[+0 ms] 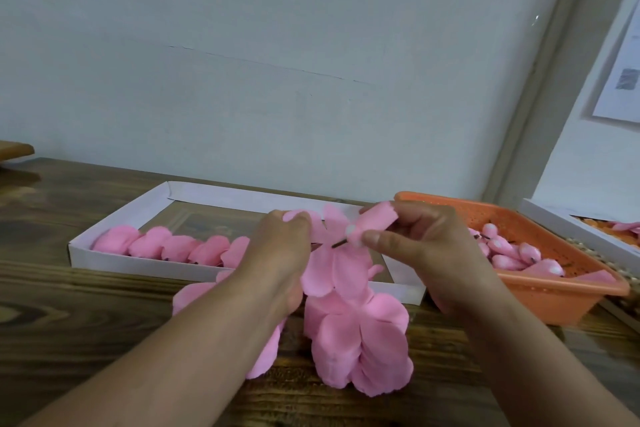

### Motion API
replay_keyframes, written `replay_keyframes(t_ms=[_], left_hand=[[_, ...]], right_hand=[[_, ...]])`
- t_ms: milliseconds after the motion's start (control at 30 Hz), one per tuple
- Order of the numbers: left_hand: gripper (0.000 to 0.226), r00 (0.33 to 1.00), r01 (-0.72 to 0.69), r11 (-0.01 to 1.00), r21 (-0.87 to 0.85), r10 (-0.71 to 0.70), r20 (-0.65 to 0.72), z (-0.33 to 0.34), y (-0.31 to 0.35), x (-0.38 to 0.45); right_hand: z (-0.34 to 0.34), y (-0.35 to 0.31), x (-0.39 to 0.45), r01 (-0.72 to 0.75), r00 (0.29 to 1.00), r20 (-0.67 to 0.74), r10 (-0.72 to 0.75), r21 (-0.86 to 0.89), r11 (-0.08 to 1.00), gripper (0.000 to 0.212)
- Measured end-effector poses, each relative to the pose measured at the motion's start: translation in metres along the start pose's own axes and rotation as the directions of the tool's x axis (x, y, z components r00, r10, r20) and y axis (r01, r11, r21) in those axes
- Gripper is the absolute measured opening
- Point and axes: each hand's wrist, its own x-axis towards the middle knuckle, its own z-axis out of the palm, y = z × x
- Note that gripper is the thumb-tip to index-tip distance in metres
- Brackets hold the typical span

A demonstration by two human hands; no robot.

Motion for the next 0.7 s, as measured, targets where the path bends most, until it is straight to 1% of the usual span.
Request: replay_keyframes(t_ms=[67, 167, 267, 300, 367, 400, 433, 500, 533, 600, 667, 700], left_hand=[[0.017, 1.000, 0.006, 0.999, -0.032, -0.006, 0.016, 0.002, -0.003, -0.002], [0.020, 0.990, 0.082, 0.969, -0.232, -0.054, 0.128, 0.002, -0.004, -0.007], [0.016, 0.974, 0.151, 0.931, -0.331, -0.083, 0.210, 0.000, -0.004, -0.011], [0.019, 0.961, 0.196, 0.911, -0.362, -0.105, 0.256, -0.001, -0.004, -0.012], [0.033, 0.926, 0.301, 0.862, -0.407, -0.163, 0.340, -0.001, -0.004, -0.015], [0.033, 0.912, 0.346, 0.840, -0.419, -0.195, 0.361, -0.001, -0.004, -0.016], [0.025, 0.900, 0.380, 0.821, -0.426, -0.221, 0.376, 0.000, -0.004, -0.018], [0.007, 0.892, 0.405, 0.818, -0.409, -0.256, 0.372, 0.002, -0.005, -0.020], [0.005, 0.901, 0.394, 0.828, -0.399, -0.262, 0.347, 0.003, -0.007, -0.019], [0.009, 0.923, 0.350, 0.856, -0.381, -0.246, 0.296, 0.002, -0.009, -0.017], [0.014, 0.936, 0.303, 0.892, -0.336, -0.212, 0.282, 0.002, -0.010, -0.016], [0.012, 0.943, 0.279, 0.904, -0.322, -0.195, 0.271, 0.002, -0.011, -0.016]], right_hand=[[0.001, 0.003, 0.000, -0.013, 1.000, -0.016, 0.012, -0.083, 0.996, 0.009], [0.001, 0.005, 0.000, 0.019, 0.999, -0.033, -0.027, -0.223, 0.975, 0.005], [-0.001, 0.002, -0.001, 0.010, 0.999, -0.030, -0.016, -0.208, 0.978, 0.002], [-0.002, 0.001, -0.001, 0.011, 1.000, -0.017, -0.015, -0.199, 0.980, 0.002], [-0.004, 0.001, -0.001, 0.021, 1.000, 0.000, -0.022, -0.198, 0.980, 0.004], [-0.004, 0.001, -0.001, 0.021, 1.000, 0.002, -0.021, -0.207, 0.978, 0.004], [-0.004, 0.001, -0.001, 0.019, 1.000, 0.001, -0.019, -0.221, 0.975, 0.004], [-0.005, -0.001, -0.002, 0.012, 1.000, 0.000, -0.013, -0.234, 0.972, 0.005], [-0.005, -0.003, -0.003, 0.007, 1.000, -0.003, -0.007, -0.232, 0.973, 0.005], [-0.007, -0.007, -0.004, 0.001, 1.000, -0.024, -0.007, -0.237, 0.971, 0.003], [-0.006, -0.010, -0.005, 0.002, 0.999, -0.041, -0.013, -0.258, 0.966, 0.002], [-0.006, -0.011, -0.005, 0.014, 0.999, -0.033, -0.025, -0.287, 0.958, 0.003]])
